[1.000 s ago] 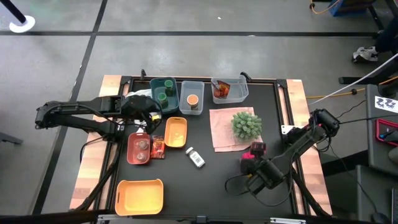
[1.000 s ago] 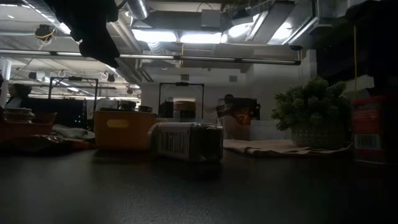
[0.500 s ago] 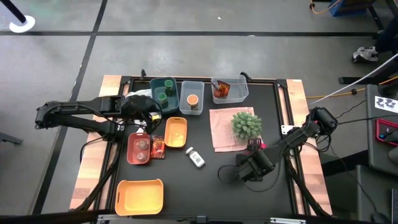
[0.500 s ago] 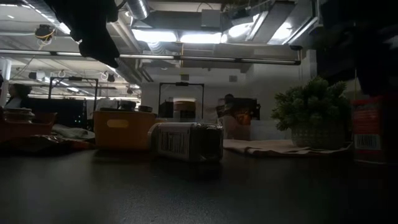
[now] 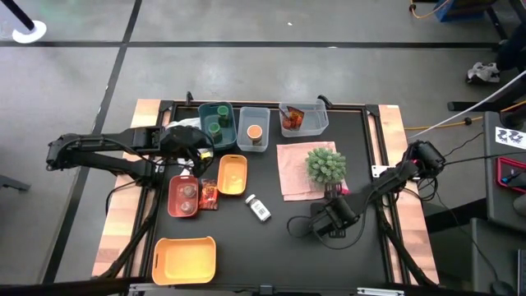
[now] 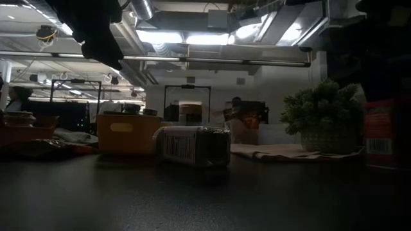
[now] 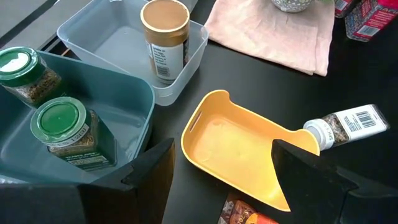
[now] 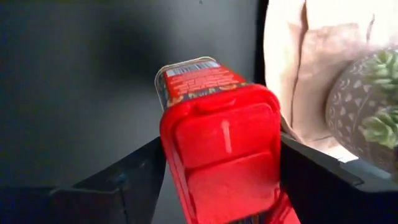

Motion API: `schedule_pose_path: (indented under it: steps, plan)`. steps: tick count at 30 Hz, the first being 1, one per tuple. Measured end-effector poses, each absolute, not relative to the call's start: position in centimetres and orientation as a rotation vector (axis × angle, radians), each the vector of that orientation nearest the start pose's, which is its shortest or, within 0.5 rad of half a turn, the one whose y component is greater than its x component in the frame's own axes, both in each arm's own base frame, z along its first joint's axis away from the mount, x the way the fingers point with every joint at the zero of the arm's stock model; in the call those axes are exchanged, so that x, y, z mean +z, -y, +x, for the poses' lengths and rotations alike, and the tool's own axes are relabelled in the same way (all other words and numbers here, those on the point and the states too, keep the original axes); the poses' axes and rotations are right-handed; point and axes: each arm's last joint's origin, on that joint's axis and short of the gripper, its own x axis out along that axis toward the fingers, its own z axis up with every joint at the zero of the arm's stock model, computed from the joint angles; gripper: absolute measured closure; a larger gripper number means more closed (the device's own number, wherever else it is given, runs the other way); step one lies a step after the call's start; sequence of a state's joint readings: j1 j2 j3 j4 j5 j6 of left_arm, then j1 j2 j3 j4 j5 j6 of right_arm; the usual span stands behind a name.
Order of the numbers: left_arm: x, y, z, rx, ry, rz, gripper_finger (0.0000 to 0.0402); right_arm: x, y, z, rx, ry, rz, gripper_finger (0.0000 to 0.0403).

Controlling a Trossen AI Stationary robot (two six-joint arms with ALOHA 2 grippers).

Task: Sort spices by type
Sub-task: Put the bottom red seasoning can into the top yellow bin

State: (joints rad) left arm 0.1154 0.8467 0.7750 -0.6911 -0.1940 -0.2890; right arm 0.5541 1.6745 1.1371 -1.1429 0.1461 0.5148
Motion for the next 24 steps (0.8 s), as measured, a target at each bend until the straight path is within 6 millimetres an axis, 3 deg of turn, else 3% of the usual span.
schedule_pose_path:
  steps: [4, 10, 14, 24]
  plan:
    - [27.7, -2.4, 16.2, 0.402, -0.717, -0.242, 0.0150, 19.4, -14.4, 24.1, -0.093, -1.554, -0.162, 0.0125]
    - [27.7, -2.4, 16.2, 0.404, -0.716, -0.248, 0.0150, 19.4, -14.7, 24.6, -0.075, -1.508, -0.135, 0.0186]
    - [27.7, -2.4, 16.2, 0.410, -0.712, -0.262, 0.0150, 19.7, -14.6, 25.3, -0.072, -1.472, -0.099, 0.0186]
    - [27.7, -2.4, 16.2, 0.412, -0.711, -0.267, 0.0150, 24.0, -12.0, 29.5, -0.019, -1.311, -0.064, 0.0181]
